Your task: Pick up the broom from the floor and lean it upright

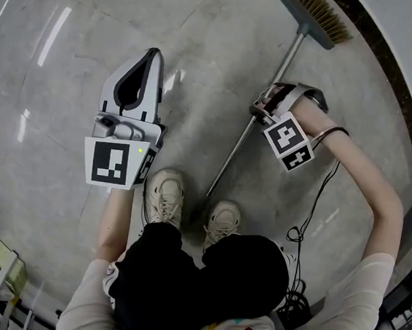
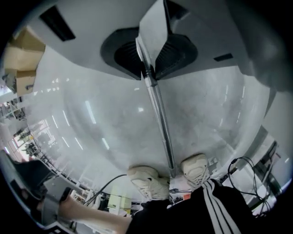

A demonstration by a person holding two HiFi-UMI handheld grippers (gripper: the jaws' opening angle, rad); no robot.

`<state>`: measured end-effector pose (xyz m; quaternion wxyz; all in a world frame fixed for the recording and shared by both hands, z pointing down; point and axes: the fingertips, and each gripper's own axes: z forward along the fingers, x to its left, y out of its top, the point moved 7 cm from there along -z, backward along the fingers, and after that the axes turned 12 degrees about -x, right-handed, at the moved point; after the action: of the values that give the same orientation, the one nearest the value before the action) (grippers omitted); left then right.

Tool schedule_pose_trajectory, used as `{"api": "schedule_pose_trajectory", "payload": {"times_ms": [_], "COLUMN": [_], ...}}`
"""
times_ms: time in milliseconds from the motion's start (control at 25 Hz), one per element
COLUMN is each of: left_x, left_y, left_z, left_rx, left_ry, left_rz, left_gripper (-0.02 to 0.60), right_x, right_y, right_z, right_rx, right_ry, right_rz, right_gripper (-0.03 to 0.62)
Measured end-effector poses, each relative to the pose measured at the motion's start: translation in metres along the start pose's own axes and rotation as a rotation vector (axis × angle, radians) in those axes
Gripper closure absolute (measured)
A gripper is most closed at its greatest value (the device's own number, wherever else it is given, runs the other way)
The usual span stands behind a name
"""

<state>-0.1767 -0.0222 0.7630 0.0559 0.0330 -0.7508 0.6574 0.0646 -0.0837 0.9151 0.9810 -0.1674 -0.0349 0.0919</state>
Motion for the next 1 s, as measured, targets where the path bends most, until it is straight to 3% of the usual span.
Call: {"api": "schedule_pose_trajectory", "payload": {"times_ms": [240,520,680,840,1000], "left_x": [0.044,0.076,0.086,0.090,0.101], "left_y": [0.045,0.154,0.219,0.259,0.300], "left_z": [0.004,0.022,0.009,-0.021,-0.036], "left_rx": [-0.033,-0.093,-0.110,-0.115,-0.213], "left_ry": [0.095,0.141,0.174,0.204,0.341], "left_rz": [0.089,0.245,0.332,0.410,0.442], "left_gripper": [0.537,0.537,0.537,0.537,0.537], "right_x": [-0.020,-0.039,-0.068,-0.116,-0.173], "right_y": [-0.019,-0.009,0.003,0.023,0.023], "right_z": [-0.046,-0.103,-0.109,-0.124,-0.170], "right_rx": [-0.003,-0.092,-0.128,-0.194,-0.250], "right_ry": [-0.089,-0.131,-0.212,-0.353,-0.577], "right_rz": [0.120,0.153,0.202,0.320,0.452], "right_gripper": [0.493,0.496,0.496,0.497,0.500]}}
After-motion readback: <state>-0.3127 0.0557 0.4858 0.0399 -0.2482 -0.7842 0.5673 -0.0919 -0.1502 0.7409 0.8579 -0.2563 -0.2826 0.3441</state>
